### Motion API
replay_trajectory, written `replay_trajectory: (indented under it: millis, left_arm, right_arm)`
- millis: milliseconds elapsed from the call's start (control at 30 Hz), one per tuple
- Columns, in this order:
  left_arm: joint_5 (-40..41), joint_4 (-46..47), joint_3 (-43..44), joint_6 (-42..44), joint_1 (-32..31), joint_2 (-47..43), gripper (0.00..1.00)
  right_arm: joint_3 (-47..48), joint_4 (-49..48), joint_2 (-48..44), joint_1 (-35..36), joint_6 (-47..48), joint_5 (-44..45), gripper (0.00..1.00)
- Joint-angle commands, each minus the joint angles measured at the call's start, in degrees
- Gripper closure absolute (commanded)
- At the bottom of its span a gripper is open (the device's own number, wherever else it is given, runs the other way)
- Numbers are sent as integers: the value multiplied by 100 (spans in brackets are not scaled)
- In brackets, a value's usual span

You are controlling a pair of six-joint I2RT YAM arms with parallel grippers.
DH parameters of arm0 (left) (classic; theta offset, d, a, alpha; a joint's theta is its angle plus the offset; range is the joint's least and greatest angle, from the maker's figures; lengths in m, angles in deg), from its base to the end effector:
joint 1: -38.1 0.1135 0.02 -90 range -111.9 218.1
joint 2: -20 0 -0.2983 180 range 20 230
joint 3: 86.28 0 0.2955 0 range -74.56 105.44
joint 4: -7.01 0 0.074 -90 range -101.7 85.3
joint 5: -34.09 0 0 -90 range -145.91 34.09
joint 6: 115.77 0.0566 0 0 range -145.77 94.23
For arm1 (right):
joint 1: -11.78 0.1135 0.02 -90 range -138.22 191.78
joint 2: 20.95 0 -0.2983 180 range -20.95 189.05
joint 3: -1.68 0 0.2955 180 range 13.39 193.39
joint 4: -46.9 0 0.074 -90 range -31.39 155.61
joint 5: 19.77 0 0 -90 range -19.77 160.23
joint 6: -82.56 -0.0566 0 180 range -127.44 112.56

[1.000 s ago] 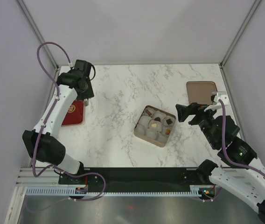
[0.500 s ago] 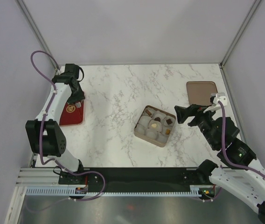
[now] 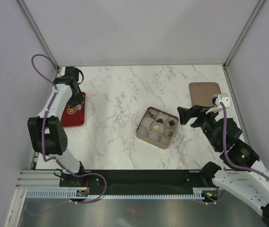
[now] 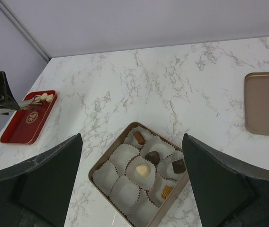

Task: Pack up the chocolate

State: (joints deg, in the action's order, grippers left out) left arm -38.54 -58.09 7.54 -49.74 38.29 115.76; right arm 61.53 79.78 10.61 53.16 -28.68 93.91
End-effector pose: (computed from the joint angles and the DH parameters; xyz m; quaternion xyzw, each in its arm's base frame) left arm 0.3951 0.0182 0.2824 -0.2321 0.9410 0.1043 0.2230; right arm 0.1287 0.0831 0.3996 0.0113 0.7325 0.2161 0.6455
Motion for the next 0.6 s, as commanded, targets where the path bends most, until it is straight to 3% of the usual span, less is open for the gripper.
replay_trajectory:
  millis: [0,567]
  left_arm:
    - [-49,302,-2,-20,210,82,50]
    - [-295,487,-98,59,482,249,51]
  right_arm:
    - [-15,-210,9,-8,67,93,5]
    - [-33,-218,44,-8,93,128,5]
